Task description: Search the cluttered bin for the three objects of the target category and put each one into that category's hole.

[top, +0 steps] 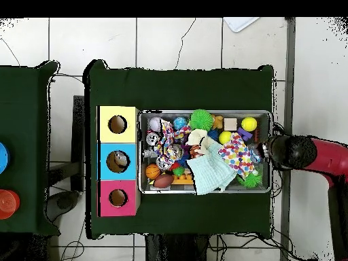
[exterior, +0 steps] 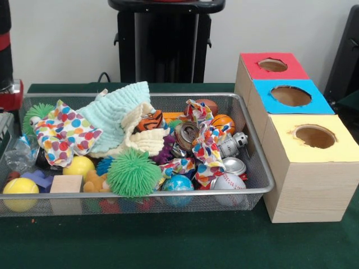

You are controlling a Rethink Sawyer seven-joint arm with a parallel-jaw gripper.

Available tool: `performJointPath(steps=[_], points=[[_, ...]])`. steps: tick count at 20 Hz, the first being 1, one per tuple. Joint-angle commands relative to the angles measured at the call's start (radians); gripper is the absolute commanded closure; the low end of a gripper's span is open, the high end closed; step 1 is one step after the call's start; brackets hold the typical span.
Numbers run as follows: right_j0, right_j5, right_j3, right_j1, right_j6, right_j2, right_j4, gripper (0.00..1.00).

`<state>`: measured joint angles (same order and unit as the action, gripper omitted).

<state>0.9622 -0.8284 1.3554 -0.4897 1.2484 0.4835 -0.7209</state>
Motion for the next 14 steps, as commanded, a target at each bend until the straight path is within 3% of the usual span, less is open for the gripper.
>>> performJointPath(steps=[1,3,4,14], points=[[0.019,-0.104,-0.066,0.098,-0.383,0.081,-0.027,0.0],[0.038,-0.094,-0.07,0.147,-0.382,0.092,-0.005,0.0],[0.039,-0.103,-0.069,0.155,-0.379,0.087,-0.004,1.0],[0.033,-0.122,-0.065,0.147,-0.357,0.087,0.017,1.0]])
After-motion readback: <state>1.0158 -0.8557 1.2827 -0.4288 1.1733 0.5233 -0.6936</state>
